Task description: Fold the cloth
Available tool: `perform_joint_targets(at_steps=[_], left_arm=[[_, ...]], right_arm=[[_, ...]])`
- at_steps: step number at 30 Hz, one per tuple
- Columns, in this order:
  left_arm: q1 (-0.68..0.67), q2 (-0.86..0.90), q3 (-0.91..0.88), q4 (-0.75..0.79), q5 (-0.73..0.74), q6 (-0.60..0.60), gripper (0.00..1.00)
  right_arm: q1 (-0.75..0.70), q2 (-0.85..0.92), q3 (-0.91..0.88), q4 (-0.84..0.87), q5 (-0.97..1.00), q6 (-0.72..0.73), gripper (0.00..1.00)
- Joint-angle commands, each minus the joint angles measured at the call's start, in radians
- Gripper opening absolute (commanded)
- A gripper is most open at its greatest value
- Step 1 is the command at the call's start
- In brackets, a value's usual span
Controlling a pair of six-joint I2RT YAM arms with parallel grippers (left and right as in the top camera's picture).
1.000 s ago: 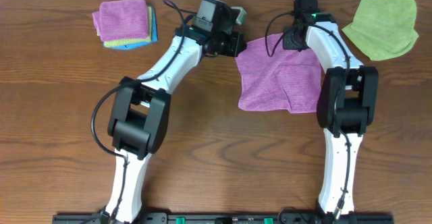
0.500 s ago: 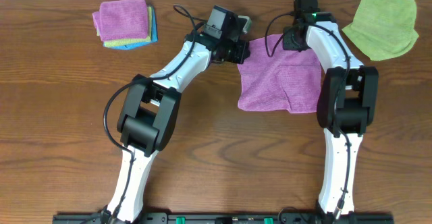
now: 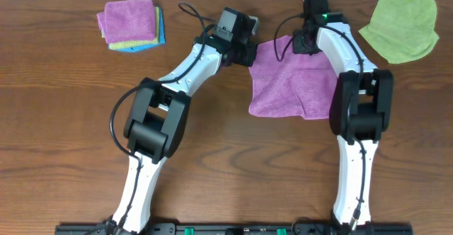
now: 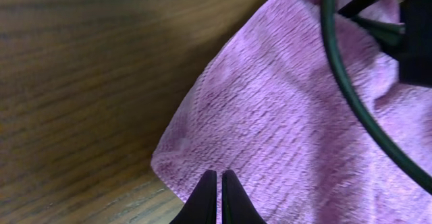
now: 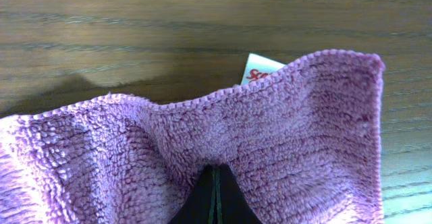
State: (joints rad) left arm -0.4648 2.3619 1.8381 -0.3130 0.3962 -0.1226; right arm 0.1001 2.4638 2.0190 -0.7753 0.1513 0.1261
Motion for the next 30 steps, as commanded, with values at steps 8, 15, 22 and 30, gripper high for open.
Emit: perform_joint_targets(at_steps=[8,15,22,30], left_arm=[[0.005,0.039,0.014,-0.005,-0.008,0.022,0.06],[0.005,0.057,0.014,-0.004,-0.029,0.021,0.06],[0.004,0.06,0.014,0.033,0.022,0.01,0.06],[0.0,0.073,0.014,0.041,0.006,0.003,0.06]], right_arm=[[0.039,0.079,-0.035,-0.034,-0.08,0.015,0.01],[0.039,0.079,-0.035,-0.042,-0.081,0.016,0.01],[0.045,0.079,-0.035,-0.06,-0.081,0.016,0.01],[0.063,0.079,-0.035,-0.06,-0.081,0.016,0.01]])
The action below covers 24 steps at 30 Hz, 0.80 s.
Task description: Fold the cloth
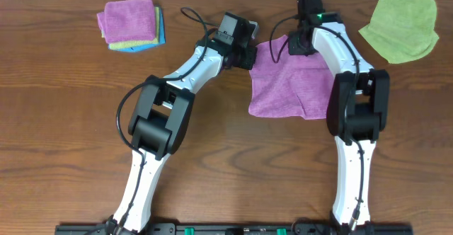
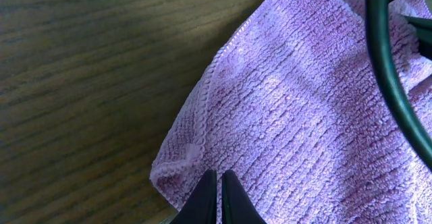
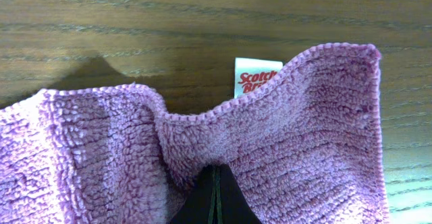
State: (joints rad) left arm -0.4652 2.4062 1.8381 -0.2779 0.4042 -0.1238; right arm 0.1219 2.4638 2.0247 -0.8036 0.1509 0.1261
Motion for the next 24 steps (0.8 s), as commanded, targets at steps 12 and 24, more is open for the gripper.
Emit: perform_joint_targets(at_steps=[12,24], left_arm=[[0.001,0.057,0.014,-0.002,-0.124,0.013,0.06],[0.051,0.057,0.019,-0.035,-0.233,0.05,0.06]], right_arm=[[0.05,0.079,-0.041,-0.069,-0.072,0.015,0.01],[0.049,0.079,-0.041,-0.084,0.021,0.008,0.01]])
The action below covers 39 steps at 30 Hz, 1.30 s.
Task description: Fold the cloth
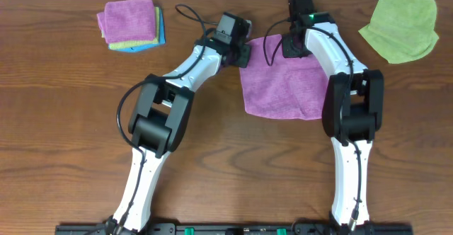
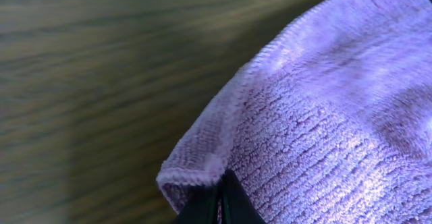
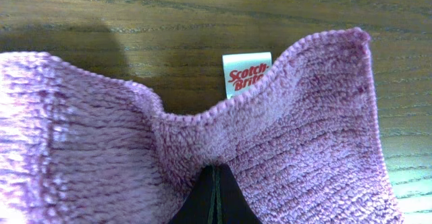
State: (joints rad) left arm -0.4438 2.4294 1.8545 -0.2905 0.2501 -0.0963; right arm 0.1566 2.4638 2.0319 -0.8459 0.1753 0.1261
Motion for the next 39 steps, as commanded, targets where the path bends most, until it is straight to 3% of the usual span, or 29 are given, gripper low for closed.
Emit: perform_joint_targets(at_steps=[1,16,24,34,39], left_arm=[[0.036,0.034,0.006,-0.023,-0.082,0.024,0.06],[0.066,0.034,0.109,-0.024,-0.104,0.101,0.06],[0.064,0.033,0.159,-0.071,-0.091,0.101,0.06],[0.064,-0.003,0.249,-0.153,0.087,0.039,0.06],[0.066,-0.039,0.249,-0.157,0.255,-0.001,0.06]], right_arm=[[0.014,0.079,-0.048,-0.041,0.01,0.008,0.01],[0.017,0.054,-0.024,-0.014,0.061,0.019,0.01],[0.014,0.053,0.125,-0.001,0.09,0.005,0.01],[0.008,0.04,0.37,-0.2,0.114,-0.007,0.01],[0.008,-0.031,0.396,-0.277,0.116,0.045,0.01]])
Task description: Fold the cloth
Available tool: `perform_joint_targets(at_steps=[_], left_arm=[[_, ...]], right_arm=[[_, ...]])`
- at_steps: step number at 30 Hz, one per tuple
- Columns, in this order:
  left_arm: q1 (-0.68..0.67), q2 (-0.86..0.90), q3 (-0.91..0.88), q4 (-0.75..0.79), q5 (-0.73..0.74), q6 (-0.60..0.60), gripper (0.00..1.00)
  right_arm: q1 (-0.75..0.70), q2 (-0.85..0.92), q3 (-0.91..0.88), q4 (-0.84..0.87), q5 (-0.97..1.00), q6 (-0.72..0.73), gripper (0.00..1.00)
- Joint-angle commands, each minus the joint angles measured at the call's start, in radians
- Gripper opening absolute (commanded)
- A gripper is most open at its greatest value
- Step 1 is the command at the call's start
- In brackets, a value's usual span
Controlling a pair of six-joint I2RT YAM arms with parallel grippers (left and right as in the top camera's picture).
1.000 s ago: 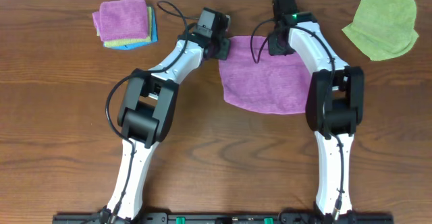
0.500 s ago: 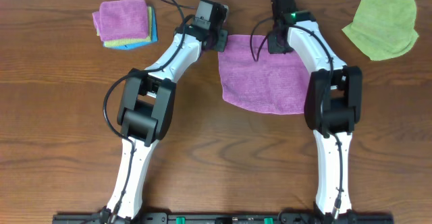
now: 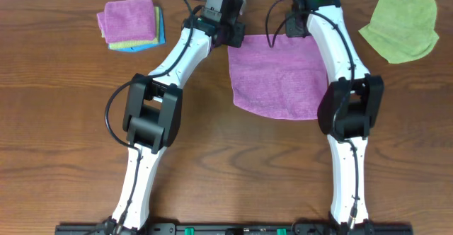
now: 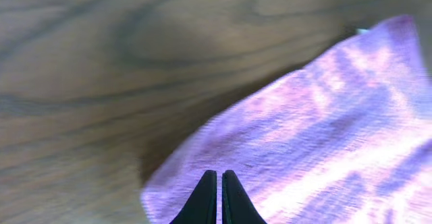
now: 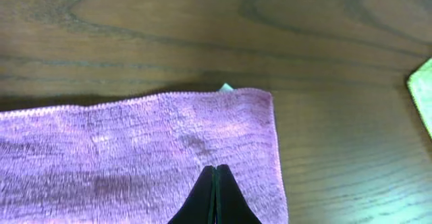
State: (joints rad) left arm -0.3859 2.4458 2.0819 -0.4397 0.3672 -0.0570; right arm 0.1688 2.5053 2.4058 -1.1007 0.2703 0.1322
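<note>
The purple cloth (image 3: 276,76) is spread out flat and taut at the far middle of the wooden table (image 3: 71,136). My left gripper (image 3: 230,37) is shut on its far left corner, my right gripper (image 3: 301,31) on its far right corner. In the left wrist view the shut fingers (image 4: 219,173) sit on the cloth (image 4: 324,136) near its blurred corner. In the right wrist view the gripper (image 5: 214,169) pinches the cloth (image 5: 135,143) a little in from its straight far edge. A small label (image 5: 225,87) peeks out behind that edge.
A stack of folded cloths (image 3: 131,24), pink on top of green and blue, lies at the far left. A loose green cloth (image 3: 400,26) lies at the far right, and its edge (image 5: 422,89) shows in the right wrist view. Both arms reach far over the table.
Both grippers have moved farther from the robot's base and the left one also to the left. The cloth came along, now stretched flat with a straight far edge instead of bunched.
Both grippers were shut on the far corners of the rumpled purple cloth, its far edge sagging between them. At each later moment the cloth lay farther left and flatter. Now it is pulled taut between the grippers near the table's far edge.
</note>
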Motion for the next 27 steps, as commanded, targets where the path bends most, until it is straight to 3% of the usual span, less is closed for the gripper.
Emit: perform_joint_targets(at_steps=[1,5,8,14,21,27], left_arm=[[0.01,-0.061,0.021,-0.017,0.171,-0.056,0.06],[0.032,-0.093,0.021,-0.123,0.28,-0.088,0.06],[0.048,-0.125,0.021,-0.29,0.279,0.002,0.06],[0.004,-0.238,0.02,-0.481,0.048,0.125,0.06],[0.001,-0.375,-0.113,-0.494,0.047,0.152,0.06],[0.035,-0.609,-0.423,-0.389,0.016,0.158,0.06]], right_arm=[[-0.004,-0.088,0.022,-0.037,0.021,0.04,0.01],[-0.003,-0.146,0.022,-0.114,0.022,0.07,0.01],[-0.003,-0.178,0.021,-0.214,0.027,0.113,0.01],[0.015,-0.187,0.021,-0.33,0.029,0.135,0.01],[0.057,-0.333,0.021,-0.362,0.087,0.089,0.01],[0.022,-0.513,-0.083,-0.382,0.077,0.089,0.01]])
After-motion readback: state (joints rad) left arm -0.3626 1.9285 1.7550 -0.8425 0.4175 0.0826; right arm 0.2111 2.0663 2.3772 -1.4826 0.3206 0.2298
